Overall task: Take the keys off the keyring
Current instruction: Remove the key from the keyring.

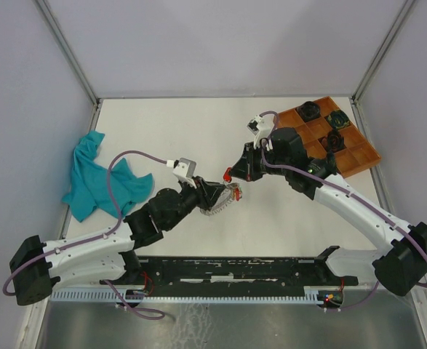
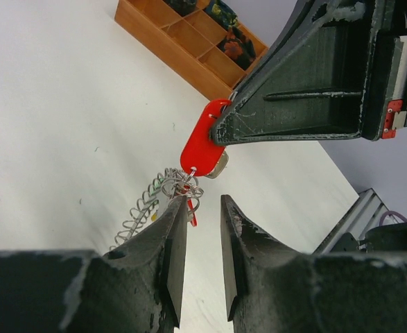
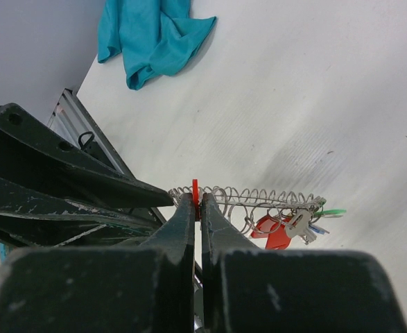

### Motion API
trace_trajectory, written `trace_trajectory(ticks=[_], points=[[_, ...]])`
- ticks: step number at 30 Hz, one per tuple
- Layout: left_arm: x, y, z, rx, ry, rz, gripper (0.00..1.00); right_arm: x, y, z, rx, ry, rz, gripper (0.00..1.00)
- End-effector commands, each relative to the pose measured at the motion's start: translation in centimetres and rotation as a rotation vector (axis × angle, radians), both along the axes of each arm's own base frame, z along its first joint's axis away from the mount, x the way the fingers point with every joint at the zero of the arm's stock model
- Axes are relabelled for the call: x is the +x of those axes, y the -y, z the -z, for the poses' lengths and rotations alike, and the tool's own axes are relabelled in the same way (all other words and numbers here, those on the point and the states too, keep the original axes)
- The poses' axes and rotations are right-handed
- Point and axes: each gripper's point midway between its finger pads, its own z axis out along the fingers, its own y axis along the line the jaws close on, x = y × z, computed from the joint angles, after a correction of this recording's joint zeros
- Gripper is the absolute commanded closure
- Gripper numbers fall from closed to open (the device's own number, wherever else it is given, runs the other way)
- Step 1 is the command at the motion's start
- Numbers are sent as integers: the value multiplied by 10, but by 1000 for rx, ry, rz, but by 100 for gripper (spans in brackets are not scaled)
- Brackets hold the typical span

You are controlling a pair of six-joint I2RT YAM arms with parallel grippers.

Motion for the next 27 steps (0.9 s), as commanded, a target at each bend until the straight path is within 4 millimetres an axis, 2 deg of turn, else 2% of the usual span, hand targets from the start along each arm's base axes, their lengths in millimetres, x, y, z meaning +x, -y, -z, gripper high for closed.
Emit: trace_trajectory(ticks=[1,6,11,13,17,23,27], points=[[10,2,-24,-18,42,-76,68,15,-5,-31,84,69,37,100],[-4,18,-31,-44,32,-23,69,19,-1,-30,83,69,55,100],[-18,36,-23,-56,-3,-20,68,21,1,-32,93,64,66,99],[-12,35,-16,-42,-22,-90,67,22,2,-31,95,60,72,99],[4,22,-6,-2,-29,-241,67,22,5,-34,104,59,82,99],[18,10,-12,71,22,-337,64,22,6,-35,110,57,85,99],[22,15,-16,110,31,-325,62,22,6,-36,115,56,86,99]])
